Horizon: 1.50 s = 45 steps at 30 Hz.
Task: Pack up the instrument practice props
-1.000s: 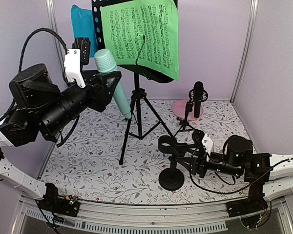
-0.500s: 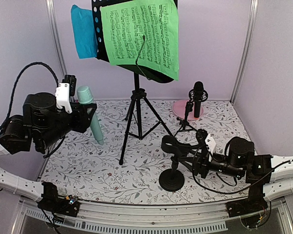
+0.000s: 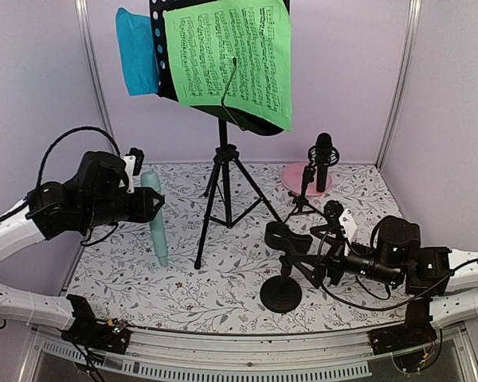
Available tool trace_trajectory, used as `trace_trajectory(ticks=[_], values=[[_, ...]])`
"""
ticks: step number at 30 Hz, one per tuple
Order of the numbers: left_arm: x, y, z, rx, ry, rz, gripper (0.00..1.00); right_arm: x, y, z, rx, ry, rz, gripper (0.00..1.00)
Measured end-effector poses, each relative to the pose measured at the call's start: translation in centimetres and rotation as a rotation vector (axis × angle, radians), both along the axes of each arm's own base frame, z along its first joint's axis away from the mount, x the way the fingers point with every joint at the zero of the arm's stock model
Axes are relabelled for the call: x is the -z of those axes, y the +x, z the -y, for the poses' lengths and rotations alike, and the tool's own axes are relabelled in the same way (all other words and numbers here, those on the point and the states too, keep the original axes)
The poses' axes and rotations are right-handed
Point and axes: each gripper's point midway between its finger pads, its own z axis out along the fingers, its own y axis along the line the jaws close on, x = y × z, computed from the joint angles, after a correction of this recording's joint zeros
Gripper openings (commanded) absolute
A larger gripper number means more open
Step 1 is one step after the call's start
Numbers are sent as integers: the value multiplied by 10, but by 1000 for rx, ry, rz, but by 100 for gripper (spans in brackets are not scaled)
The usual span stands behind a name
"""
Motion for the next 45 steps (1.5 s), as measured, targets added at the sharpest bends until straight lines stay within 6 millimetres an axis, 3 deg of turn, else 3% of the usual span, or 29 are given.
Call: trace_trajectory(ticks=[4,10,15,19,24,31,35,38,43,45], values=[[30,12,0,21,-22,-142,27,-10,0,0,2,16,-16,99],[85,35,-17,-18,-53,-374,28,-32,-8,6,3,79,-120,99],[130,42,-25,-9,-63,-560,28,-53,-15,23,34,148,-229,99],[159,48,-40,-26,-48,-676,28,-66,-8,44,137,187,-270,99],[170,59,-66,-63,-20,-728,28,-77,6,65,272,217,-278,99],[189,70,-102,-133,24,-770,30,-88,27,66,395,191,-296,99],[212,69,-113,-152,30,-826,40,-78,39,78,460,166,-322,99],[226,64,-120,-163,36,-863,53,-74,48,87,489,164,-340,99],[237,57,-123,-158,45,-884,79,-68,54,93,489,148,-367,99],[240,55,-124,-158,45,-887,81,-65,53,93,480,135,-378,99]])
